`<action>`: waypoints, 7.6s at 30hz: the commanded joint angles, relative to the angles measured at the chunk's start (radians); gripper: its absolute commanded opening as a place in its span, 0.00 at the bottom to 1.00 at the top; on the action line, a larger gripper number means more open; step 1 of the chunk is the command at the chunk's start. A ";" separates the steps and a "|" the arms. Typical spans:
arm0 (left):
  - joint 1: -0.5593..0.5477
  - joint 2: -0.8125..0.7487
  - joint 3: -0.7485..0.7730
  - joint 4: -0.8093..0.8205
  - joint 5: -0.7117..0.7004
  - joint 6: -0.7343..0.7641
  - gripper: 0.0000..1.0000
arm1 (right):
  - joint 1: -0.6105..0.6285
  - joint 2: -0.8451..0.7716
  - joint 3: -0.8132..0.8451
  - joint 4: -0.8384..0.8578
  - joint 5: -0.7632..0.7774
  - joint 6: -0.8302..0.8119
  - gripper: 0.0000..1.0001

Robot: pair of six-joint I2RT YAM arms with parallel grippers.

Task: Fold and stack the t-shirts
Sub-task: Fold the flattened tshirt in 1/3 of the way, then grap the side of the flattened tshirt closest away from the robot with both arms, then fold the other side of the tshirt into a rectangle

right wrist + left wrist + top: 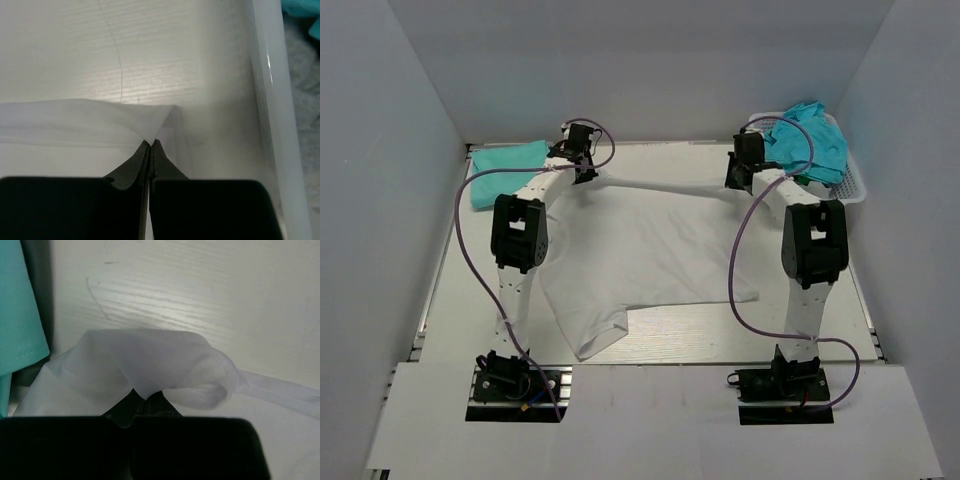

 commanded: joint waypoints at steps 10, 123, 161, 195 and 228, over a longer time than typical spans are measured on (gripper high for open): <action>0.014 -0.161 -0.095 0.063 0.053 0.047 0.00 | -0.011 0.023 0.107 0.032 -0.004 -0.038 0.00; -0.064 -1.062 -1.329 -0.352 0.437 -0.384 1.00 | 0.001 -0.926 -0.787 -0.237 -0.133 0.399 0.90; -0.150 -0.987 -1.377 -0.199 0.519 -0.404 0.00 | -0.007 -0.596 -0.912 0.002 -0.110 0.395 0.58; -0.150 -1.085 -1.106 -0.432 0.566 -0.368 0.00 | -0.001 -0.815 -0.811 -0.547 -0.257 0.324 0.00; 0.021 -0.465 -0.288 -0.227 0.296 -0.272 0.00 | -0.090 -0.314 -0.171 -0.537 -0.202 0.257 0.00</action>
